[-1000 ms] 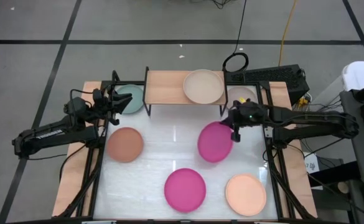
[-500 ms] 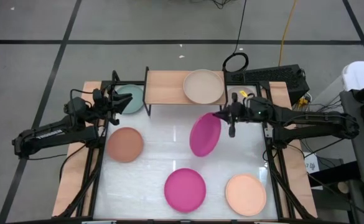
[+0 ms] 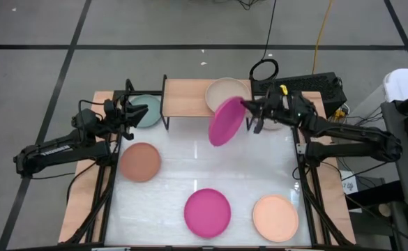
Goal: Place and stack plates onto a shelf
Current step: Stack the top pink plate on top of the the light brown plate on the shelf, then stack the pink plate on top of the pink plate on the shelf
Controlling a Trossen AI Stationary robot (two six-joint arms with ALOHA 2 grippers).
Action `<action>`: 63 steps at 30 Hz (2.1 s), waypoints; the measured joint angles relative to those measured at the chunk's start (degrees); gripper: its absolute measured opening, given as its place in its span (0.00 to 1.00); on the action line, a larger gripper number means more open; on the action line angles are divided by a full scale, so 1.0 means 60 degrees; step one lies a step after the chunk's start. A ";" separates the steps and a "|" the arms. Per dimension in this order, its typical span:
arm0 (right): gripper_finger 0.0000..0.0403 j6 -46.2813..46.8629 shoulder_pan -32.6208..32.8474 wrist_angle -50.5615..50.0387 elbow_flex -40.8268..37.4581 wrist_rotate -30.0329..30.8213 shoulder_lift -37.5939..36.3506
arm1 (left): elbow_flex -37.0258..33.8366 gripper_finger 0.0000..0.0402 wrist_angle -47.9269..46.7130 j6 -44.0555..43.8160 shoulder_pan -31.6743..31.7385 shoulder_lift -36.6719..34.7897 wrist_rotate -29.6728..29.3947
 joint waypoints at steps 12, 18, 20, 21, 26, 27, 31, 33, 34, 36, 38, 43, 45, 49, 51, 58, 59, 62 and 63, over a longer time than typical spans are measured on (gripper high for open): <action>0.00 0.0761 -0.2282 -0.1559 0.2038 0.0004 0.1965 | 0.0000 0.22 0.0421 -0.0499 -0.0003 -0.0003 -0.0084; 0.00 0.0914 -0.3152 -0.3374 0.3077 -0.0037 0.2856 | 0.0000 0.22 0.0414 -0.0666 0.0000 0.0001 -0.0083; 0.00 0.0914 -0.3347 -0.3895 0.3345 -0.0044 0.3032 | 0.0000 0.22 0.0414 -0.0670 -0.0003 0.0000 -0.0083; 0.00 0.0914 -0.3426 -0.4130 0.3461 -0.0047 0.3101 | 0.0000 0.22 0.0414 -0.0670 -0.0003 0.0001 -0.0083; 0.00 0.1103 -0.3733 -0.4787 0.3706 -0.0056 0.3237 | 0.0000 0.22 0.0410 -0.0670 -0.0001 0.0001 -0.0083; 0.00 0.1122 -0.3776 -0.4923 0.3706 -0.0057 0.3237 | 0.0000 0.22 0.0409 -0.0671 0.0000 0.0001 -0.0083; 0.00 0.1088 -0.3957 -0.5501 0.3706 -0.0047 0.3237 | 0.0000 0.22 0.0406 -0.0684 -0.0003 0.0000 -0.0082; 0.00 0.1042 -0.4014 -0.5674 0.3706 -0.0040 0.3237 | 0.0000 0.22 0.0406 -0.0687 -0.0001 0.0001 -0.0080; 0.00 0.1042 -0.4032 -0.5739 0.3706 -0.0040 0.3237 | 0.0000 0.22 0.0406 -0.0691 0.0000 0.0001 -0.0080; 0.00 0.1034 -0.4055 -0.5777 0.3706 -0.0036 0.3237 | 0.0000 0.22 0.0406 -0.0703 -0.0001 0.0001 -0.0080; 0.00 0.1041 -0.4055 -0.5774 0.3706 -0.0040 0.3237 | 0.0000 0.22 0.0406 -0.0707 0.0000 0.0001 -0.0080; 0.00 0.0976 -0.4051 -0.5774 0.3706 -0.0040 0.3237 | 0.0000 0.22 0.0403 -0.0707 0.0000 0.0001 -0.0080; 0.01 0.0908 -0.4055 -0.5786 0.3706 -0.0041 0.3237 | 0.0000 0.22 0.0403 -0.0707 0.0000 0.0001 -0.0080; 0.05 0.0768 -0.4051 -0.5770 0.3706 -0.0058 0.3229 | 0.0000 0.22 0.0394 -0.0703 -0.0002 0.0001 -0.0078; 0.08 0.0765 -0.4051 -0.5770 0.3706 -0.0058 0.3229 | 0.0000 0.22 0.0384 -0.0703 -0.0003 0.0001 -0.0080; 0.18 0.0692 -0.4040 -0.5741 0.3706 -0.0066 0.3083 | 0.0000 0.22 0.0327 -0.0701 -0.0002 -0.0003 -0.0076; 0.19 0.0691 -0.4040 -0.5745 0.3703 -0.0066 0.3021 | 0.0000 0.22 0.0313 -0.0701 -0.0002 0.0001 -0.0076; 0.21 0.0449 -0.4040 -0.5683 0.3699 -0.0299 0.2745 | 0.0000 0.22 0.0251 -0.0699 -0.0004 -0.0003 -0.0076; 0.21 0.0299 -0.4040 -0.5665 0.3699 -0.0550 0.2631 | 0.0000 0.22 0.0209 -0.0699 -0.0004 0.0001 -0.0076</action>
